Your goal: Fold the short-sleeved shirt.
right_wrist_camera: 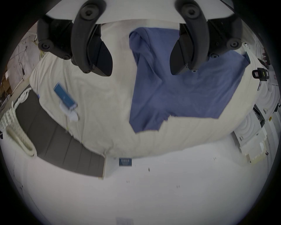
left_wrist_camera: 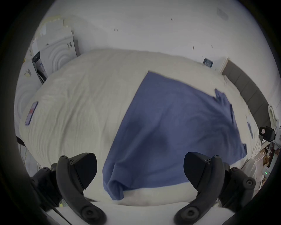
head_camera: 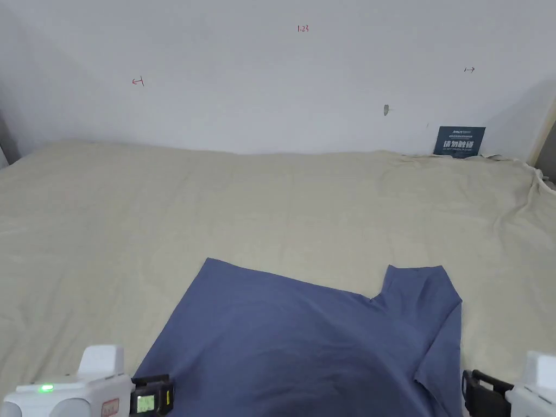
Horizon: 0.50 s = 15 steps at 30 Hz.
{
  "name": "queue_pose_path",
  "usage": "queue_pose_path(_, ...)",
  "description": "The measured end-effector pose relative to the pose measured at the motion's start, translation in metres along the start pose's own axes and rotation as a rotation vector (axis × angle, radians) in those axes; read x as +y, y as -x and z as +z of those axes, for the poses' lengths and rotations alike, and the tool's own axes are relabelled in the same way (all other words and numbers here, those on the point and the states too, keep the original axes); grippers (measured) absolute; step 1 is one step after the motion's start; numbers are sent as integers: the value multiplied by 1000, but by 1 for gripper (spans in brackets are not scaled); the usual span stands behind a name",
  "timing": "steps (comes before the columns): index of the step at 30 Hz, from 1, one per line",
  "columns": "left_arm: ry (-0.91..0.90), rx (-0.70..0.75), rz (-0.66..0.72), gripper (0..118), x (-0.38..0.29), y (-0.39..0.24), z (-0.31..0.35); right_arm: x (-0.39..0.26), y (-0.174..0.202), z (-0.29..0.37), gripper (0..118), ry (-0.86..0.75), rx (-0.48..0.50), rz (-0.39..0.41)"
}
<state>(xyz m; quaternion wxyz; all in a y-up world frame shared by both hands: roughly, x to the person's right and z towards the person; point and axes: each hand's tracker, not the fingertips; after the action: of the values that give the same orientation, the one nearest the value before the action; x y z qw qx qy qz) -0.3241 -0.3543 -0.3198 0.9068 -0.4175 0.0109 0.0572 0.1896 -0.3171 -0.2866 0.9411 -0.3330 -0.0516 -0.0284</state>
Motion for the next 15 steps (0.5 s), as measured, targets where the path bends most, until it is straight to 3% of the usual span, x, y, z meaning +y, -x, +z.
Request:
queue_pose_path(11,-262,-25,-61,114,86,-35,19,53,16,23,85,-258,-36,35)
queue_pose_path(13,-291,-39,-61,100,99,-41,12,59,17,22,84,-283,-37,34)
queue_pose_path(15,-336,-58,-64,64,109,-46,6,65,20,20,68,-312,-45,32)
